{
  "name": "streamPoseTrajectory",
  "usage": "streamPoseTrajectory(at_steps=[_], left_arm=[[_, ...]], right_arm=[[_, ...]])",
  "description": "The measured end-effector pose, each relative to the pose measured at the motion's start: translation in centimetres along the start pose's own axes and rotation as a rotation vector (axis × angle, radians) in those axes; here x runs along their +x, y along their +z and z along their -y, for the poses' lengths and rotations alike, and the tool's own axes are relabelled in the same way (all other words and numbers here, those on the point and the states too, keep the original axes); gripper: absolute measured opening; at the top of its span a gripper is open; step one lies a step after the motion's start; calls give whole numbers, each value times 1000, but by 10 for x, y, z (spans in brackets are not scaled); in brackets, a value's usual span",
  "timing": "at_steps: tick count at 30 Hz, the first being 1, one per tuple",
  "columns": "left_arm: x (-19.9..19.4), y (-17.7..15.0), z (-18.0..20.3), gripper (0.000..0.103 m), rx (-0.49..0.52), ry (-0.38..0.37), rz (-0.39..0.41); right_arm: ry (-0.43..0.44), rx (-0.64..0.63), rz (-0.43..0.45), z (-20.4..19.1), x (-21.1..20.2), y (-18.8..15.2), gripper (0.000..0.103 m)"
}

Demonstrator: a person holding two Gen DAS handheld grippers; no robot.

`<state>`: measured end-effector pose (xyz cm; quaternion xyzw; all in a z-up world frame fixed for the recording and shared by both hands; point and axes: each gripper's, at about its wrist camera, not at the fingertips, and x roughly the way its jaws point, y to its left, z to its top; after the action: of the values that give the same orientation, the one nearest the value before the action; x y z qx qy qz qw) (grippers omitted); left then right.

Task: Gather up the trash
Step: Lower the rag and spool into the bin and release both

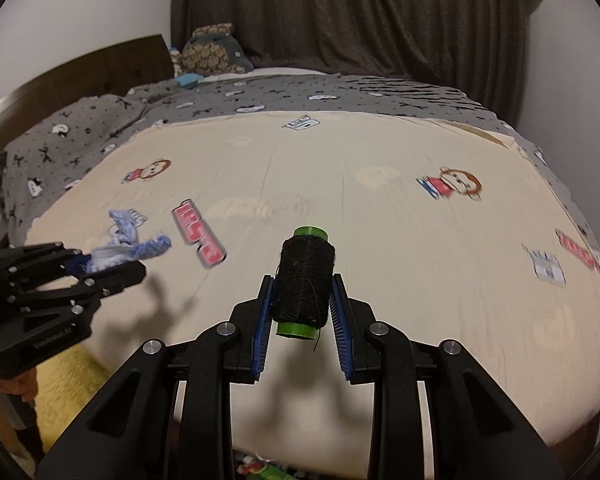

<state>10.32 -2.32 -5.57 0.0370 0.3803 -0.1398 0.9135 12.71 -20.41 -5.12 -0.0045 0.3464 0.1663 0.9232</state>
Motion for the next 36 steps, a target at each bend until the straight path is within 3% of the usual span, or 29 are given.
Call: streamPoseTrajectory(at_steps=[7, 18, 27, 36], left_arm=[[-21, -46, 36, 22, 38, -42, 11], [-3, -112, 55, 22, 38, -89, -105], [25, -158, 64, 22, 41, -114, -229], [52, -176, 69, 22, 54, -112, -328]], right_arm=[[16, 18, 10, -4, -26, -54, 29], [21, 55, -142, -14, -18, -138, 29], [49, 75, -236, -18, 4, -167, 29], [54, 115, -352, -11, 27, -192, 29]])
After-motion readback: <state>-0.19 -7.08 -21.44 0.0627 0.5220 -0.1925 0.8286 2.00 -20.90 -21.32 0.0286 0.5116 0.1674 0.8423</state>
